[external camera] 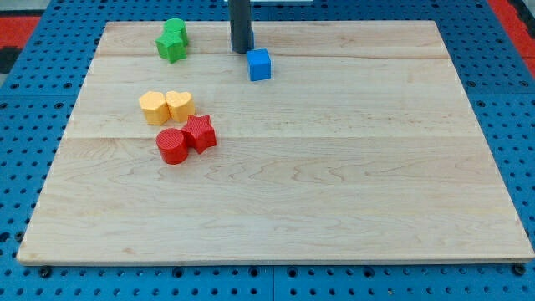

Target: Put the blue triangle to the right of the blue cube

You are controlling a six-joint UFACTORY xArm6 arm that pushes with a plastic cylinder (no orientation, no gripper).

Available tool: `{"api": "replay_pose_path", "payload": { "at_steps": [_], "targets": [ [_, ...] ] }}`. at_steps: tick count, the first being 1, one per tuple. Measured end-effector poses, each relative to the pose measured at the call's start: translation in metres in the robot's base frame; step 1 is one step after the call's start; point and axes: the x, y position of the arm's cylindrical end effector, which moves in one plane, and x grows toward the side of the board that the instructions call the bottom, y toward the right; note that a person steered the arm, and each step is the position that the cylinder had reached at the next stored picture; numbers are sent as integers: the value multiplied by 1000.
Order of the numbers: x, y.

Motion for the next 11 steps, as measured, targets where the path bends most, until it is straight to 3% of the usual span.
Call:
{"api": "replay_pose_path", "payload": {
  "at_steps": [3,5,8,11],
  "targets": [
    [-14,-74],
    [-51,-69],
    [-25,54],
    [14,114]
  ]
}}
